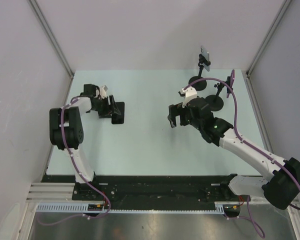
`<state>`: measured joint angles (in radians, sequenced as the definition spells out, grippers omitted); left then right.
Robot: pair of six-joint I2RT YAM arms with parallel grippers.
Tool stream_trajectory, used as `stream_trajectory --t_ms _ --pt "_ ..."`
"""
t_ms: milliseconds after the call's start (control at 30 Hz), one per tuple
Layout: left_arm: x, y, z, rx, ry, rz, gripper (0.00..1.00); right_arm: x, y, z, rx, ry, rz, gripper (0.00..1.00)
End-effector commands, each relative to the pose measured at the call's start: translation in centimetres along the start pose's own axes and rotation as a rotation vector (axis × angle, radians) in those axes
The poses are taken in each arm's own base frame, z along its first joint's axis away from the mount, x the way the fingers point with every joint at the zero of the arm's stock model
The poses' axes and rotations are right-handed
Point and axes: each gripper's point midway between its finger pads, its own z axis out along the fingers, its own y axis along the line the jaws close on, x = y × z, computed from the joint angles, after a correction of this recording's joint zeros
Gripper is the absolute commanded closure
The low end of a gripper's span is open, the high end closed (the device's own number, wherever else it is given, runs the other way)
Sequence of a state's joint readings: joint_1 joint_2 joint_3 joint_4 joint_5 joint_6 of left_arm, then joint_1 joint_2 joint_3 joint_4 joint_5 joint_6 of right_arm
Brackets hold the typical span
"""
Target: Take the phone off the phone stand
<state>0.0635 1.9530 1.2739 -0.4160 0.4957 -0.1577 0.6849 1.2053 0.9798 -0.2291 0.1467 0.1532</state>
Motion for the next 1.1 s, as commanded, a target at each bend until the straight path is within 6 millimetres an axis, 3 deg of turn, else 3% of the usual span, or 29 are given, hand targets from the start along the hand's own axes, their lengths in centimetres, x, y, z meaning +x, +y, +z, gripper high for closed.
stream_trajectory --t_ms 0,167,267,300,367,467,600,700,867,1067 --pt "2.4 0.5 -0.4 -0.067 0.063 -0.031 0.28 -0.9 -1.5 -0.7 0.058 -0.027 -0.036 0.01" --pt "0.4 -0.4 -2.4 -0.111 -0.017 0.011 0.25 -1.5 -4.2 -1.2 0.137 -0.041 -0.029 0.02" --pt "-1.0 -2.0 -4.4 -0.132 -0.091 0.073 0.22 -1.6 -6.4 -1.2 0.186 -0.037 -0.008 0.05" --pt "-0.7 -3.7 -4.2 -0.119 -0.090 0.113 0.21 -1.6 -7.9 -1.2 0.214 -0.034 0.010 0.05" --pt "-1.1 -5.4 -5.2 -0.117 -0.124 0.165 0.15 -1.1 -8.9 -0.6 0.211 -0.010 0.027 0.07" --pt "-0.1 -9.1 -5.6 -0.095 -0.138 0.277 0.13 -0.7 -10.6 0.0 0.227 0.007 0.026 0.07" --pt "2.8 -13.9 -5.8 -0.035 -0.124 0.416 0.08 1.0 -12.8 2.0 0.246 0.067 0.000 0.07" --pt "4.4 -16.2 -6.5 -0.008 -0.138 0.507 0.07 1.4 -15.0 2.9 0.237 0.081 0.009 0.06" --pt "5.3 -17.3 -8.1 0.025 -0.218 0.576 0.06 3.9 -16.5 5.5 0.175 0.161 0.007 0.04" --pt "5.7 -16.2 -8.8 0.009 -0.298 0.632 0.06 6.7 -17.1 8.0 0.115 0.271 -0.068 0.00"
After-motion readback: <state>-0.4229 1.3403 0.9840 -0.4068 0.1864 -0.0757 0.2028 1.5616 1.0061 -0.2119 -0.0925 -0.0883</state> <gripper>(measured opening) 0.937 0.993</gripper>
